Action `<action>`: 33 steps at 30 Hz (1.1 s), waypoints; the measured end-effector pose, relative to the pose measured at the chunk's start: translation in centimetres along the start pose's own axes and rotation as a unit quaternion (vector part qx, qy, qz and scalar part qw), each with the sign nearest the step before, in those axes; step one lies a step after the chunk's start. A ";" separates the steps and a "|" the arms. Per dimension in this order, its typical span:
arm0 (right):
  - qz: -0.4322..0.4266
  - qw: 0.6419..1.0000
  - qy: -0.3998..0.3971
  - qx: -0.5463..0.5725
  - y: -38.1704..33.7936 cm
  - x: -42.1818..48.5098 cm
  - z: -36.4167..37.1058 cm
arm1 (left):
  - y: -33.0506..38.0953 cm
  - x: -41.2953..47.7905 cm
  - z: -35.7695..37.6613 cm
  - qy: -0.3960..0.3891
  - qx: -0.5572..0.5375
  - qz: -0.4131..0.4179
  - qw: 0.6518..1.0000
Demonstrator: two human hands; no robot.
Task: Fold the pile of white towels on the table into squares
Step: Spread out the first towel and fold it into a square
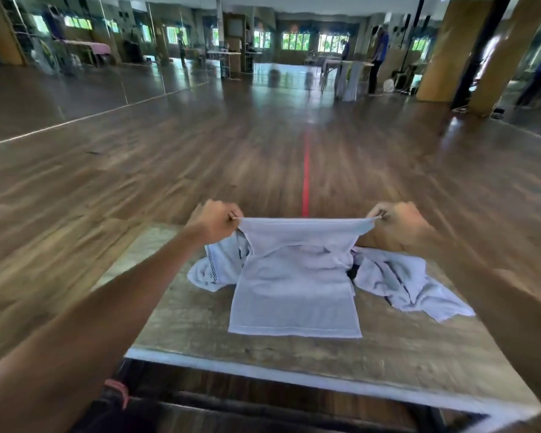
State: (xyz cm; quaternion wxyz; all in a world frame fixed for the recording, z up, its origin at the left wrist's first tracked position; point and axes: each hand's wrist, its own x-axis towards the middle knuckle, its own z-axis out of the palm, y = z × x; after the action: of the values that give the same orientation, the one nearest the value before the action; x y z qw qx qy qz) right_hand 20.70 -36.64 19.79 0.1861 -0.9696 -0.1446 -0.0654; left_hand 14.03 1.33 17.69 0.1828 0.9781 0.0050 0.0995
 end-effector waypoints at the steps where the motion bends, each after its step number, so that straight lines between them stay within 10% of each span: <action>1: 0.018 1.000 -0.021 0.007 0.8 -1.0 2.1 | -0.4 -1.5 2.1 -0.012 -0.010 0.000 1.000; 11: 0.063 0.996 -0.066 0.013 6.2 -12.0 18.5 | -4.8 -12.4 17.2 -0.044 -0.036 -0.029 0.998; 33: -0.012 0.998 0.055 0.013 5.9 -21.3 18.6 | -6.7 -19.1 17.9 0.033 -0.089 0.081 0.992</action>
State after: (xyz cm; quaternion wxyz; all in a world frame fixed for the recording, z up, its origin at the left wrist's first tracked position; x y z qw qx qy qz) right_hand 3.67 -40.26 -3.20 0.2051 -0.9604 -0.1468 -0.1187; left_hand -1.02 0.28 -4.74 0.2600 0.9513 -0.0775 0.1464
